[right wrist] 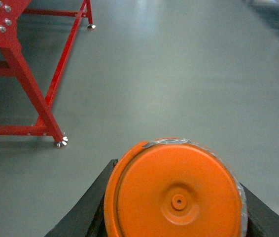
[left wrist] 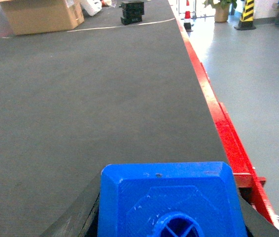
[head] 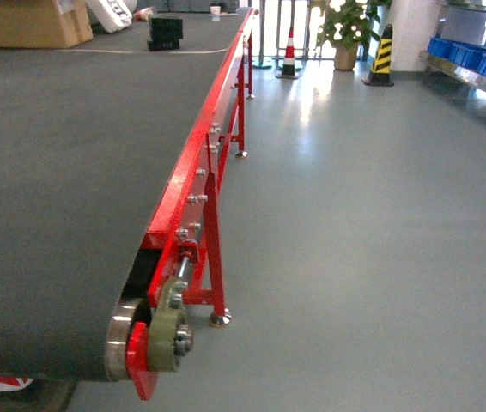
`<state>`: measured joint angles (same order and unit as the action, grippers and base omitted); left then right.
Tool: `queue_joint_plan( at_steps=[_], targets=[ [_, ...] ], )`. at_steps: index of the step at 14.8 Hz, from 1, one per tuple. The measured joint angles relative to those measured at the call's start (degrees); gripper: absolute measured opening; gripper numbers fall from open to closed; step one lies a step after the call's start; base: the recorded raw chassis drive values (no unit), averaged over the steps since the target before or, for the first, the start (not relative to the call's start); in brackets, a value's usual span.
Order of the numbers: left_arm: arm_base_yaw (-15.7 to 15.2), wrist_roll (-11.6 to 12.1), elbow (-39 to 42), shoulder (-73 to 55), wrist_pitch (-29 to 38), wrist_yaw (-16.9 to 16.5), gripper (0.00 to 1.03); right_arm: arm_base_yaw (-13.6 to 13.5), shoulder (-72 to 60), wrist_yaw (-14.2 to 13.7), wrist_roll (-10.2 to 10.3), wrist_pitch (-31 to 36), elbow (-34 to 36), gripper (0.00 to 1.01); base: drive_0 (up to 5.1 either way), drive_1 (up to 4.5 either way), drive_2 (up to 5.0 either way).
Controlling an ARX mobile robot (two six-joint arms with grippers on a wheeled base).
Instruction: Sort blue parts and orange caps into right shelf containers
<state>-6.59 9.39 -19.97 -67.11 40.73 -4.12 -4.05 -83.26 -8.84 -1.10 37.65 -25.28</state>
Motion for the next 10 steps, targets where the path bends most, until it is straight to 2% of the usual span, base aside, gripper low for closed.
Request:
queue_joint_plan(
  at_steps=[10],
  targets=[
    [0.00,0.00,0.00,0.02,-0.07,0.00,0.45,-0.04,-0.02,0.07,0.00,0.04,0.00,0.45,5.1,-2.29,-2.1]
  ],
)
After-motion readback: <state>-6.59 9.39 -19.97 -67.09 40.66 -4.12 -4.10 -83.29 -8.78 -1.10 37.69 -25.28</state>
